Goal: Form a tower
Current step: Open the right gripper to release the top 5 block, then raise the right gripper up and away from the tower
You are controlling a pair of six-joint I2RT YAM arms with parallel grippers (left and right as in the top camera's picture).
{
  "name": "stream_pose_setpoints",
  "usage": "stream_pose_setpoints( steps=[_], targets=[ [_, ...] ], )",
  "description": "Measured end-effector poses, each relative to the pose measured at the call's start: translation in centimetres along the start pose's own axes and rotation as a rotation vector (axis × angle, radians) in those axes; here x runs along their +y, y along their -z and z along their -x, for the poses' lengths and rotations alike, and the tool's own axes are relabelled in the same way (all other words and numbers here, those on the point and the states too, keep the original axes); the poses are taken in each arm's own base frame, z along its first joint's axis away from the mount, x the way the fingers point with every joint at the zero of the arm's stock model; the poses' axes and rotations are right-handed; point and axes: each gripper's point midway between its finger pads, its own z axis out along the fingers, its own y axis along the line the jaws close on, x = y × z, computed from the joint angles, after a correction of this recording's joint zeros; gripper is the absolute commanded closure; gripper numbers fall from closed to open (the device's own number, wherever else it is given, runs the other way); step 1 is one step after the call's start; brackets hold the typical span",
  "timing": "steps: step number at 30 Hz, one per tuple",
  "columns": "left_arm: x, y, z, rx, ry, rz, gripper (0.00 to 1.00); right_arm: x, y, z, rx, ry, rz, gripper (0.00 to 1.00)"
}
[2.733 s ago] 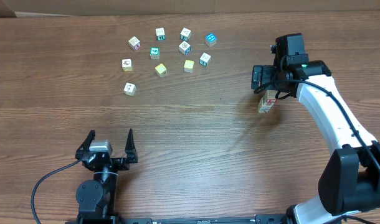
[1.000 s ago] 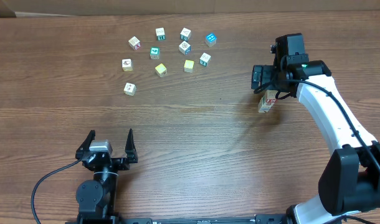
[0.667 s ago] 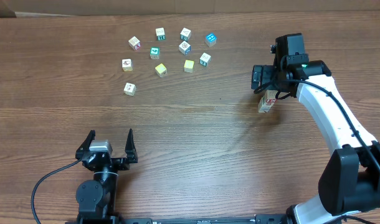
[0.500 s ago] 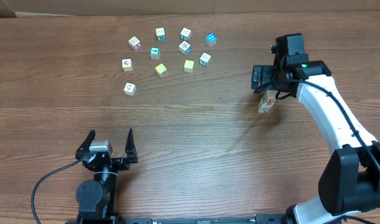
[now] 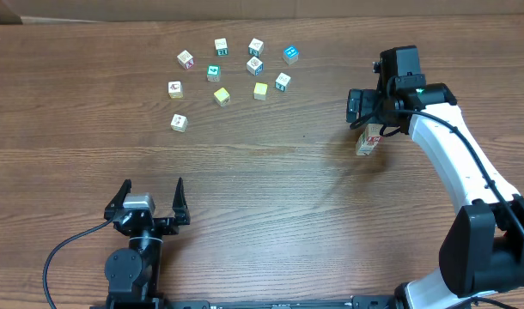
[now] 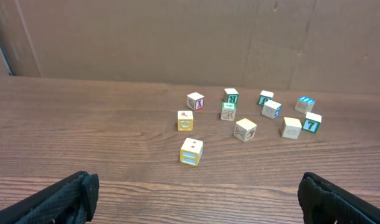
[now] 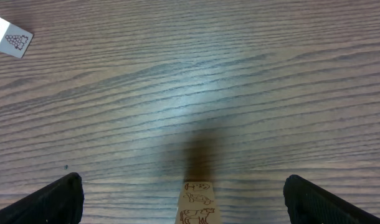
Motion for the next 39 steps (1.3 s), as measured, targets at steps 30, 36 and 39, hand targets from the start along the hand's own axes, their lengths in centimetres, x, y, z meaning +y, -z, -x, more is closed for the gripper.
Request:
stream_pose_setpoints(
  steps=[30,36,39],
  targets=[
    [0.0,0.0,0.0,0.000,0.000,0.000,0.00,-0.8,22.4,2.3,-0.257,-0.054,0.149,0.00],
    [0.0,0.0,0.0,-0.001,0.000,0.000,0.00,-1.6,29.3,-0.7,-0.448,-0.085,0.188,0.00],
    [0.0,0.0,0.0,-0.001,0.000,0.000,0.00,-2.0,30.2,-3.1,-0.495,-0.101,0.199,0.00]
  ],
)
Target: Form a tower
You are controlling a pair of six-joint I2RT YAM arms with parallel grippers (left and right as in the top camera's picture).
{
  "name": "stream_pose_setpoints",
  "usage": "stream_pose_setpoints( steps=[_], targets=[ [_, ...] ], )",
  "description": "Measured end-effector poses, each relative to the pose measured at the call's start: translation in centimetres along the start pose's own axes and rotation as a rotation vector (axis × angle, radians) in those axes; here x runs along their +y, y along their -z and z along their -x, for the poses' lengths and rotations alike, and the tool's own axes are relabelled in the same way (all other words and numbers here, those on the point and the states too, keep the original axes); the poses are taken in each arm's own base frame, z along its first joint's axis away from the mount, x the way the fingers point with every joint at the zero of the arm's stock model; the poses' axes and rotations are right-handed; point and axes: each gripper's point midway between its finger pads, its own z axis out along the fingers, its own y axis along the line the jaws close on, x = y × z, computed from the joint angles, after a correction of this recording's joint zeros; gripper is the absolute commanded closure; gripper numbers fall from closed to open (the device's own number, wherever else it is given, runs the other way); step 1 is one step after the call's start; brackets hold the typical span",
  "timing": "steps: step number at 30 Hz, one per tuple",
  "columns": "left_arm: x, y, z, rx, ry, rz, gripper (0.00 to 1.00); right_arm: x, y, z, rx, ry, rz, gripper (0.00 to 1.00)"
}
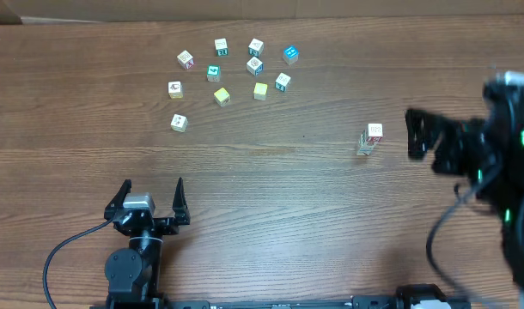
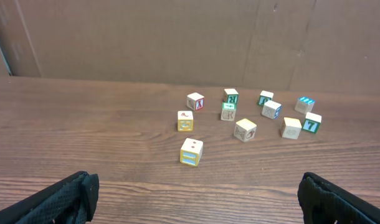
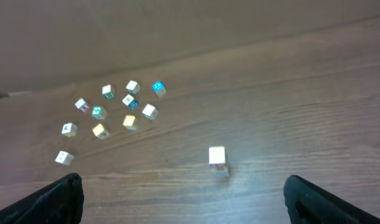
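Observation:
A short stack of blocks (image 1: 370, 139) stands alone right of the table's middle, its white top block marked in red; the right wrist view shows the stack (image 3: 217, 160) from above and afar. My right gripper (image 1: 417, 136), blurred, hangs open to the right of the stack and holds nothing. In its own view the right gripper (image 3: 185, 202) has its fingers wide apart. Several loose letter blocks (image 1: 236, 69) lie scattered at the back left. My left gripper (image 1: 150, 204) rests open near the front edge, and the left wrist view shows the left gripper (image 2: 196, 200) empty, facing the loose blocks (image 2: 246, 118).
A brown cardboard wall (image 2: 177, 37) borders the back of the wooden table (image 1: 271, 215). The right arm's body (image 1: 502, 154) fills the right edge of the overhead view.
My right gripper was low and open around the stack; now it is higher and further right, clear of it. The stack stands by itself. The left arm has not moved.

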Motion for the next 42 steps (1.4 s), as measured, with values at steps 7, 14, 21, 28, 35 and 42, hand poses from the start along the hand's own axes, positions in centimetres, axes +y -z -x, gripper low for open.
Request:
stream_pose_setpoints(
  steps=[7,14,21,28,35,42],
  targets=[
    [0.0,0.0,0.0,0.000,0.000,0.000,0.00,-1.9,-3.8,-7.1,0.110,-0.040,-0.019,0.00],
    [0.0,0.0,0.0,0.000,0.000,0.000,0.00,-3.0,-8.0,-13.8,0.290,-0.088,-0.016,0.00],
    [0.0,0.0,0.0,0.001,0.000,0.000,0.00,-3.1,-8.5,-15.5,0.313,-0.108,-0.008,0.00],
    [0.0,0.0,0.0,0.001,0.000,0.000,0.00,-3.2,-9.0,-17.2,0.273,-0.111,0.029,0.00],
    [0.0,0.0,0.0,0.000,0.000,0.000,0.00,-3.1,-11.3,-19.8,0.274,-0.087,0.086,0.00],
    [0.0,0.0,0.0,0.001,0.000,0.000,0.00,-2.0,-12.8,-22.1,0.289,-0.088,0.190,0.00]
  ],
)
